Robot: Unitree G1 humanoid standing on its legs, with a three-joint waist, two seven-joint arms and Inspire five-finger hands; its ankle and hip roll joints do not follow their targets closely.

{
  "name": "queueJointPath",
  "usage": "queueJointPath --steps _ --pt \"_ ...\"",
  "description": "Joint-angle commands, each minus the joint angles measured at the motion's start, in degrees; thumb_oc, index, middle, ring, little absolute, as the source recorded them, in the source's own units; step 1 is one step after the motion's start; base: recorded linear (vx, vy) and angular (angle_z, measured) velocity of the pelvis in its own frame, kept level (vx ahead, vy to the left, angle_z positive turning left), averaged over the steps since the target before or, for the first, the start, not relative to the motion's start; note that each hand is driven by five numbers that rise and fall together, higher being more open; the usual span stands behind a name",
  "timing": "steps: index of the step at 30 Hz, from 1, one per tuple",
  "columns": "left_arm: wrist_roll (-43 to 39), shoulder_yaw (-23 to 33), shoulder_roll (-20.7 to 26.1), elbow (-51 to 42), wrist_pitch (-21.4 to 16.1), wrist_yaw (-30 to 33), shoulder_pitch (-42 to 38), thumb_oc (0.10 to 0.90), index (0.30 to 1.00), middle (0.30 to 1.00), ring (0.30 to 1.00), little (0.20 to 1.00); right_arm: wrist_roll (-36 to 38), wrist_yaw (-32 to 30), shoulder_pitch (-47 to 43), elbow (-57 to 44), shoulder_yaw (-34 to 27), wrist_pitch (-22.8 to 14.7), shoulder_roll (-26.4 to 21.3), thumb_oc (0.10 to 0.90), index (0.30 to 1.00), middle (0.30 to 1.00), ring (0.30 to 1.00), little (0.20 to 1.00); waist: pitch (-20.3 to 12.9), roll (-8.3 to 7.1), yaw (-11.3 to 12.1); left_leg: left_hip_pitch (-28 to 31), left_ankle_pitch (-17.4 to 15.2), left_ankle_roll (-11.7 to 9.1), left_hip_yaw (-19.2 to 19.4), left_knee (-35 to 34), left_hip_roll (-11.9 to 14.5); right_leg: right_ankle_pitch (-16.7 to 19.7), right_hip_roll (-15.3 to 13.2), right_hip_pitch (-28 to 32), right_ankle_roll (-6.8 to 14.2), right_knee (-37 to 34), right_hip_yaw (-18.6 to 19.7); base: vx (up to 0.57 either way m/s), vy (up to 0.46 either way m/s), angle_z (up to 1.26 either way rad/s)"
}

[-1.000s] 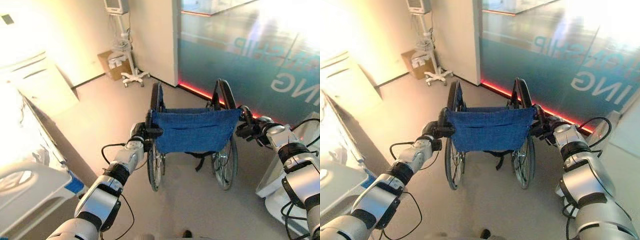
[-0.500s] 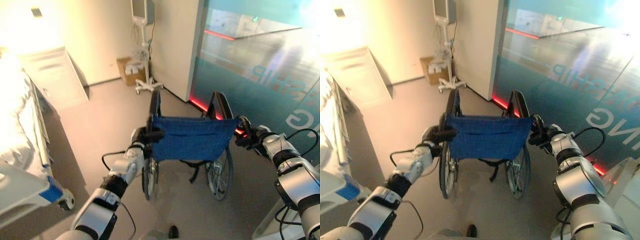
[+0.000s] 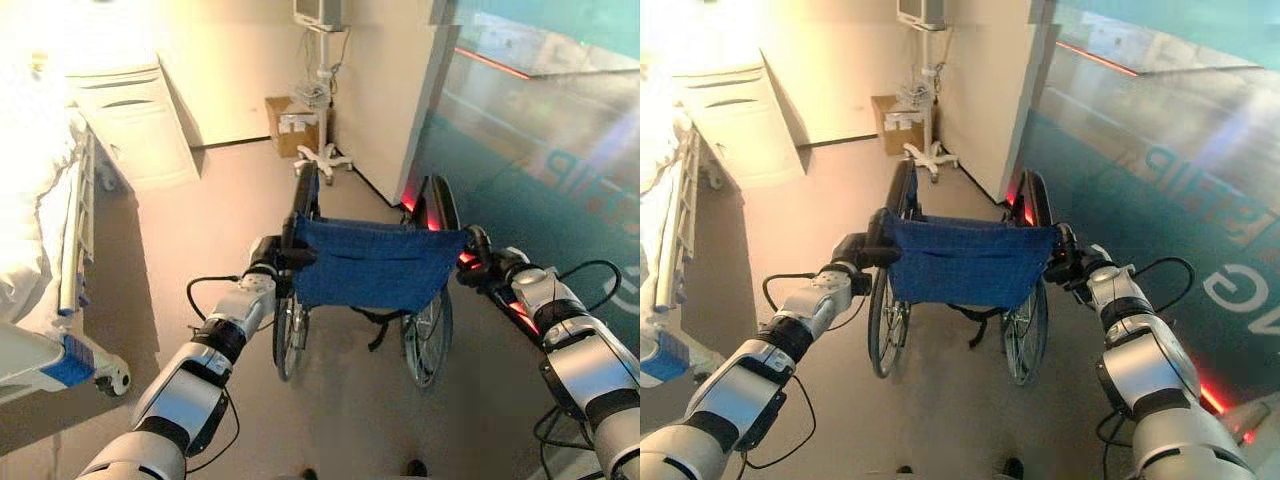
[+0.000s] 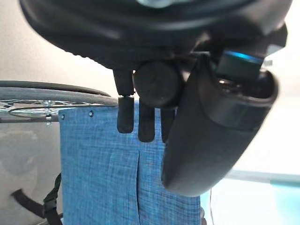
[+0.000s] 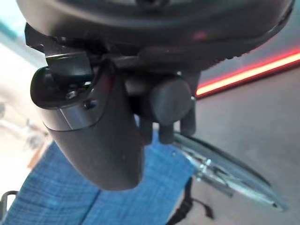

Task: Push the wheelchair next to the bed

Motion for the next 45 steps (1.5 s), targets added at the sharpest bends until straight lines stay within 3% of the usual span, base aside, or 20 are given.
queueJointPath --steps 1,3,5,7,10,11,12,13,20,27,29,32,33,35,36,37,38,39,42,45 --pt "11.8 -7.3 -0.4 -0.3 -3.4 0.6 6.6 0.400 0.300 0.300 0.300 0.300 -4.4 5.0 -3.8 -8.7 8.1 -8.8 -1.7 0.400 0.300 0.300 0.300 0.300 3.2 1.30 1.7 -1.6 -4.1 -2.9 2.4 8.0 6.0 2.4 0.8 -0.6 0.3 2.7 0.9 0.20 -0.604 0.67" --pt "9.7 -7.4 0.3 0.0 -3.2 0.1 7.6 0.400 0.300 0.300 0.300 0.300 -4.9 6.4 -3.9 -9.5 8.5 -8.4 -1.5 0.400 0.300 0.300 0.300 0.300 3.3 0.83 0.9 -0.3 -4.1 -3.3 3.3 8.9 8.5 -0.7 2.2 -1.4 -0.6 7.1 0.4 0.17 -0.427 0.59" --pt "12.5 -7.1 0.1 0.4 -2.6 0.0 8.3 0.400 0.300 0.300 0.300 0.300 -3.2 6.2 -2.6 -10.8 9.1 -8.3 -2.3 0.400 0.300 0.300 0.300 0.300 3.7 0.22 0.3 -1.7 0.8 -4.4 5.7 13.6 11.6 -1.8 4.1 0.1 -3.3 7.4 -3.3 0.15 -0.563 0.52" --pt "12.6 -7.3 -1.1 2.0 -2.8 -0.8 7.4 0.400 0.300 0.300 0.300 0.300 -3.3 5.6 -1.9 -9.1 9.1 -9.8 -2.7 0.400 0.300 0.300 0.300 0.300 4.1 0.03 -0.6 -3.2 2.6 -3.9 9.3 16.4 12.5 -3.0 6.3 2.5 -5.5 6.4 -5.3 0.12 -0.527 0.84" --pt "12.5 -7.4 -2.8 3.6 -2.9 -0.7 6.7 0.400 0.300 0.300 0.300 0.300 -3.8 5.9 -2.2 -7.5 8.5 -10.5 -2.6 0.400 0.300 0.300 0.300 0.300 3.9 0.12 -1.0 -3.6 1.4 -3.8 12.3 16.6 10.6 -3.9 6.8 4.2 -6.3 5.6 -8.2 0.13 -0.376 1.02" --pt "12.7 -7.0 -4.0 4.2 -2.5 -0.1 6.6 0.400 0.300 0.300 0.300 0.300 -4.4 6.5 -2.8 -6.4 8.4 -11.0 -2.1 0.400 0.300 0.300 0.300 0.300 3.8 0.64 -0.2 -3.3 -0.1 -3.7 11.9 14.5 7.7 -4.4 7.6 5.5 -6.3 5.0 -8.8 0.10 -0.204 0.54" --pt "12.7 -7.0 -4.1 4.2 -2.4 0.1 6.6 0.400 0.300 0.300 0.300 0.300 -4.4 6.5 -2.9 -6.3 8.4 -11.1 -2.0 0.400 0.300 0.300 0.300 0.300 3.7 0.64 -0.2 -3.4 -0.1 -3.7 11.8 14.1 7.2 -4.4 7.6 5.5 -6.3 4.9 -8.8 0.20 -0.310 0.46" --pt "13.7 -6.3 -4.7 4.5 -1.9 -0.1 7.0 0.400 0.300 0.300 0.300 0.300 -4.8 6.9 -3.6 -5.6 8.4 -10.5 -1.0 0.400 0.300 0.300 0.300 0.300 3.3 1.37 0.6 -3.3 0.9 -3.9 11.0 10.5 5.0 -4.6 9.4 6.8 -6.6 3.5 -8.6 0.18 -0.249 0.41" --pt "13.8 -5.0 -4.7 3.4 -1.8 1.2 9.5 0.400 0.300 0.300 0.300 0.300 -5.7 6.2 -3.1 -5.8 8.7 -10.3 1.6 0.400 0.300 0.300 0.300 0.300 3.7 3.58 4.7 -8.4 7.0 -4.7 7.4 -0.4 -1.5 -5.4 14.6 11.4 -7.6 -0.8 -6.6 0.20 -0.191 0.04" --pt "14.0 -3.5 -1.9 0.5 -2.4 0.4 14.4 0.400 0.300 0.300 0.300 0.300 -5.5 8.1 -3.2 -6.2 8.9 -9.7 2.2 0.400 0.300 0.300 0.300 0.300 3.2 4.78 7.7 -9.2 10.8 -4.6 8.2 -4.6 -2.1 -7.0 16.8 13.9 -8.3 -0.4 -7.2 0.30 -0.072 -0.44" --pt "14.2 -3.4 -0.9 0.2 -3.3 -0.3 14.9 0.400 0.300 0.300 0.300 0.300 -5.9 9.0 -3.5 -6.5 9.3 -9.5 2.1 0.400 0.300 0.300 0.300 0.300 2.7 5.12 7.8 -9.4 10.6 -4.0 12.9 -4.8 -0.6 -9.7 17.2 14.5 -8.7 2.5 -8.9 0.36 0.037 -0.01" --pt "14.7 -3.0 -1.0 1.1 -3.9 0.0 14.5 0.400 0.300 0.300 0.300 0.300 -5.3 9.0 -2.6 -7.5 9.3 -9.3 2.1 0.400 0.300 0.300 0.300 0.300 2.7 4.48 7.2 -9.7 7.6 -2.3 15.4 -1.4 -0.9 -12.0 17.0 13.7 -8.8 6.7 -9.1 0.39 0.051 0.03" --pt "14.3 -2.7 0.2 1.2 -4.5 -1.1 14.4 0.400 0.300 0.300 0.300 0.300 -5.6 8.4 -0.5 -9.2 9.3 -9.6 1.8 0.400 0.300 0.300 0.300 0.300 2.7 3.13 7.3 -10.6 5.1 0.1 14.4 1.3 -2.2 -11.4 15.5 13.0 -6.4 13.7 -7.8 0.30 0.026 0.03" --pt "15.3 -2.8 0.7 1.2 -4.2 -1.4 14.0 0.400 0.300 0.300 0.300 0.300 -6.0 8.4 0.9 -9.9 8.9 -10.4 1.0 0.400 0.300 0.300 0.300 0.300 2.2 2.83 7.3 -10.1 4.8 1.1 15.3 0.5 -1.9 -10.4 14.4 12.8 -5.2 18.1 -8.4 0.32 0.042 0.02" --pt "15.3 -3.1 1.0 1.2 -3.9 -1.2 13.7 0.400 0.300 0.300 0.300 0.300 -6.0 8.4 1.7 -10.5 8.5 -10.6 0.6 0.400 0.300 0.300 0.300 0.300 2.2 2.39 7.2 -9.5 4.7 1.5 15.1 0.0 -2.4 -9.4 13.4 12.7 -4.2 20.8 -8.6 0.43 0.066 0.05" --pt "14.7 -3.8 1.4 1.8 -3.2 -0.8 12.4 0.400 0.300 0.300 0.300 0.300 -6.1 9.2 4.1 -12.1 7.1 -11.7 -1.3 0.400 0.300 0.300 0.300 0.300 1.7 1.72 5.9 -7.9 4.5 2.2 14.1 -0.9 -3.2 -3.5 11.4 9.9 -1.1 28.0 -7.5 0.36 0.050 0.06" --pt "14.6 -3.9 1.5 1.9 -3.2 -0.7 12.3 0.400 0.300 0.300 0.300 0.300 -6.1 9.3 4.3 -12.3 7.0 -11.8 -1.5 0.400 0.300 0.300 0.300 0.300 1.6 1.83 5.8 -7.8 4.4 2.3 14.0 -0.9 -3.0 -2.7 11.5 9.4 -0.9 28.4 -7.3 0.40 0.044 0.22" --pt "14.1 -4.0 1.4 2.3 -2.7 -0.7 11.7 0.400 0.300 0.300 0.300 0.300 -6.2 9.4 5.1 -13.0 6.6 -12.2 -2.0 0.400 0.300 0.300 0.300 0.300 1.9 1.94 4.7 -6.1 3.8 2.4 13.3 -1.1 -3.1 0.2 9.1 5.9 -0.3 30.1 -6.6 0.26 -0.030 0.34" --pt "16.0 -4.0 0.0 4.2 -3.1 -1.4 9.8 0.400 0.300 0.300 0.300 0.300 -6.0 8.4 4.3 -12.6 5.9 -13.0 -1.7 0.400 0.300 0.300 0.300 0.300 3.7 3.70 2.5 -1.1 1.7 1.7 11.2 -0.8 -1.1 2.4 5.3 -2.2 -1.7 24.0 -6.4 0.25 -0.160 0.24" --pt "16.9 -4.1 0.2 5.2 -3.2 -3.2 8.6 0.400 0.300 0.300 0.300 0.300 -4.8 6.6 3.5 -12.2 5.5 -12.3 -1.8 0.400 0.300 0.300 0.300 0.300 5.3 3.02 1.1 0.9 -1.6 1.7 9.2 0.4 -1.4 6.4 2.8 -5.0 -1.4 15.0 -4.0 0.23 -0.307 0.47"
